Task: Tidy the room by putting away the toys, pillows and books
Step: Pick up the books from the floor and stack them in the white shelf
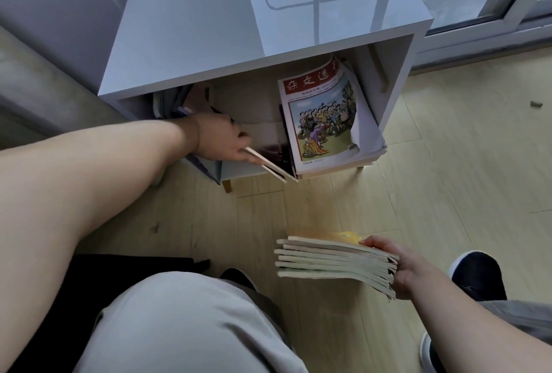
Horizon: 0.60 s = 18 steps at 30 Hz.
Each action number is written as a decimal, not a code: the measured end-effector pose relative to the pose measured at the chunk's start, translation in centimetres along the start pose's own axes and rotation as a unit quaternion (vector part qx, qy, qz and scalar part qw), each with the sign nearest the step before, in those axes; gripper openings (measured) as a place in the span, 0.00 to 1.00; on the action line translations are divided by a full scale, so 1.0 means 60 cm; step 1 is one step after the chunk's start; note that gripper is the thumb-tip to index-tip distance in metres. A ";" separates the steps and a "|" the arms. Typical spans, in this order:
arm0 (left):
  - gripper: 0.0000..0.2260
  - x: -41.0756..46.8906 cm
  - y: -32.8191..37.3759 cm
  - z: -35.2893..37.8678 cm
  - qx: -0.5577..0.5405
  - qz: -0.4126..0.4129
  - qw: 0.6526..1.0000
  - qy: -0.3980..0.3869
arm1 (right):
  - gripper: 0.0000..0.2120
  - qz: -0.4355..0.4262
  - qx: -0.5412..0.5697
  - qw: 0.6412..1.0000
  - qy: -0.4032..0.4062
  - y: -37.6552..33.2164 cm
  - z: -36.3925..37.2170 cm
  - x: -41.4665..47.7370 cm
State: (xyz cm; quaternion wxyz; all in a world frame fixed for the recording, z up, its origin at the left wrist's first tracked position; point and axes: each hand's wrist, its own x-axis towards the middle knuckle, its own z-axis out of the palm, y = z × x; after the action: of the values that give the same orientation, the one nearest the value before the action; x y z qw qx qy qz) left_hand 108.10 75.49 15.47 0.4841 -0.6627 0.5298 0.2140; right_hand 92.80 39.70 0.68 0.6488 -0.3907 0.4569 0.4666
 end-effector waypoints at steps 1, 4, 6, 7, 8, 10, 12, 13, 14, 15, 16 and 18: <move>0.42 0.001 0.001 0.000 0.003 0.004 1.000 0.003 | 0.12 -0.001 -0.001 1.000 0.001 0.000 0.001 0.000; 0.47 0.005 0.007 0.006 0.030 0.013 0.999 0.026 | 0.12 0.000 0.000 1.000 -0.001 -0.001 0.003 -0.001; 0.49 0.004 0.014 0.002 0.034 0.009 0.999 0.012 | 0.10 0.005 0.002 1.000 0.002 0.000 0.002 -0.001; 0.48 0.001 0.020 -0.001 0.030 0.003 1.000 -0.002 | 0.10 0.008 0.003 1.000 0.005 0.001 0.002 -0.001; 0.47 -0.002 0.025 -0.005 0.026 -0.010 1.000 -0.013 | 0.09 0.009 0.004 1.000 0.006 0.001 0.001 0.000; 0.45 -0.009 0.033 -0.016 0.027 -0.041 0.998 -0.031 | 0.08 0.010 0.006 1.000 0.008 0.000 0.001 -0.001; 0.42 -0.009 0.033 -0.023 0.041 -0.050 0.997 -0.044 | 0.07 0.011 0.008 1.000 0.009 0.001 0.002 -0.002; 0.40 -0.009 0.032 -0.027 0.046 -0.055 0.996 -0.047 | 0.07 0.010 0.008 1.000 0.008 0.001 0.002 -0.001; 0.39 -0.010 0.032 -0.033 0.045 -0.069 0.995 -0.056 | 0.08 0.010 0.008 1.000 0.008 0.002 0.002 -0.001; 0.37 -0.012 0.032 -0.035 0.042 -0.081 0.993 -0.070 | 0.08 0.010 0.007 1.000 0.009 0.003 0.003 -0.002; 0.35 -0.014 0.033 -0.036 0.046 -0.091 0.991 -0.080 | 0.07 0.009 0.009 1.000 0.008 0.004 0.003 -0.002; 0.33 -0.022 0.039 -0.032 0.054 -0.110 0.988 -0.095 | 0.06 0.010 0.011 1.000 0.006 0.007 0.003 -0.003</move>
State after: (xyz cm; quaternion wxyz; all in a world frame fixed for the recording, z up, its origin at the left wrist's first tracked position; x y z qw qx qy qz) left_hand 105.07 74.58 16.41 0.5876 -0.6666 0.4163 0.1924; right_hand 92.41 39.93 0.86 0.6454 -0.3820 0.4698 0.4657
